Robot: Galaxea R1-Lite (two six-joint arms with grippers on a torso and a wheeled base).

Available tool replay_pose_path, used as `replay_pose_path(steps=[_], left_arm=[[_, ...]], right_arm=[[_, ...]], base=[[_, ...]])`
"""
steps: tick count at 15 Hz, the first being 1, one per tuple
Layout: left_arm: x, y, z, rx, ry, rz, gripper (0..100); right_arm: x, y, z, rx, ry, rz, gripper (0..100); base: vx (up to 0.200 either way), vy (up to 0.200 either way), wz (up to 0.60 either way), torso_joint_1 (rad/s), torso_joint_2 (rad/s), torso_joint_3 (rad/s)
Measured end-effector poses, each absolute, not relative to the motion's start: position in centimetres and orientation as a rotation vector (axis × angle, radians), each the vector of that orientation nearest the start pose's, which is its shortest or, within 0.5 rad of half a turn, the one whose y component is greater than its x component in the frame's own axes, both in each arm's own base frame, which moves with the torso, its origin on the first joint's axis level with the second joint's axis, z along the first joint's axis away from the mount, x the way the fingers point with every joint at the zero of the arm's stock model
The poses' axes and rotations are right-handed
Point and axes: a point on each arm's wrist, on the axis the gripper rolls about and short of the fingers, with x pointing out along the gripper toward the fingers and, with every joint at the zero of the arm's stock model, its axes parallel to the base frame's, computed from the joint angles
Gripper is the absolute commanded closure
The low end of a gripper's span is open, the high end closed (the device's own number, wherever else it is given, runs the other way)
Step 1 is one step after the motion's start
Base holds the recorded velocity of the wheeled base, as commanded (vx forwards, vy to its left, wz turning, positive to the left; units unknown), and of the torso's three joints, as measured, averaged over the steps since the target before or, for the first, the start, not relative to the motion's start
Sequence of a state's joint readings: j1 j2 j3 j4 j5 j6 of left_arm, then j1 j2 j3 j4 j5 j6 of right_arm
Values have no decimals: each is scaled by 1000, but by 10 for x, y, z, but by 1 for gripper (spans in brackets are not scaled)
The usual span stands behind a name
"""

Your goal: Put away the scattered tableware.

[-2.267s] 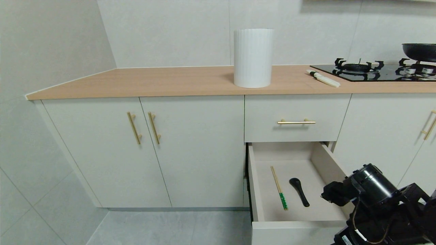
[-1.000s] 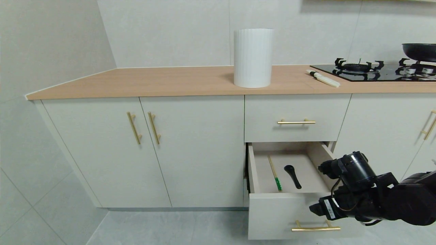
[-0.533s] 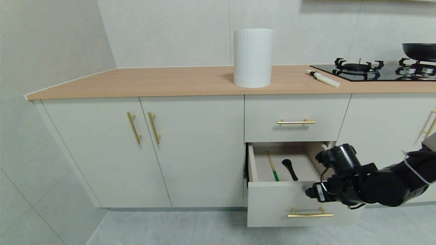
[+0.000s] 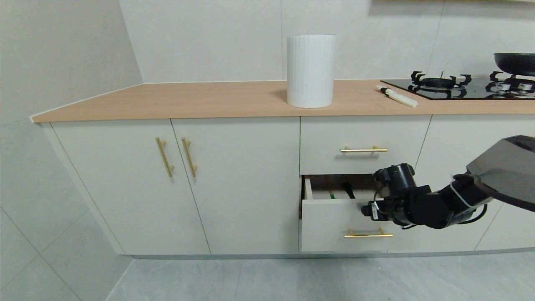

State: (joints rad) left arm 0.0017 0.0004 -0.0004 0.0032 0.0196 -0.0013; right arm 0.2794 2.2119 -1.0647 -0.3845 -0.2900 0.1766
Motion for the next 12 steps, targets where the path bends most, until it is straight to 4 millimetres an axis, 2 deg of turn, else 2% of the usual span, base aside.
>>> replay_pose_path(steps=[7, 12], left_arm=[[-23, 0, 75, -1, 3, 21, 0], [-23, 0, 75, -1, 3, 21, 0]], right_arm=[[434, 107, 18, -8, 571, -82, 0], [451, 108, -3, 22, 467, -86, 0]], base=[[0, 0, 0, 0, 0, 0], [0, 0, 0, 0, 0, 0]])
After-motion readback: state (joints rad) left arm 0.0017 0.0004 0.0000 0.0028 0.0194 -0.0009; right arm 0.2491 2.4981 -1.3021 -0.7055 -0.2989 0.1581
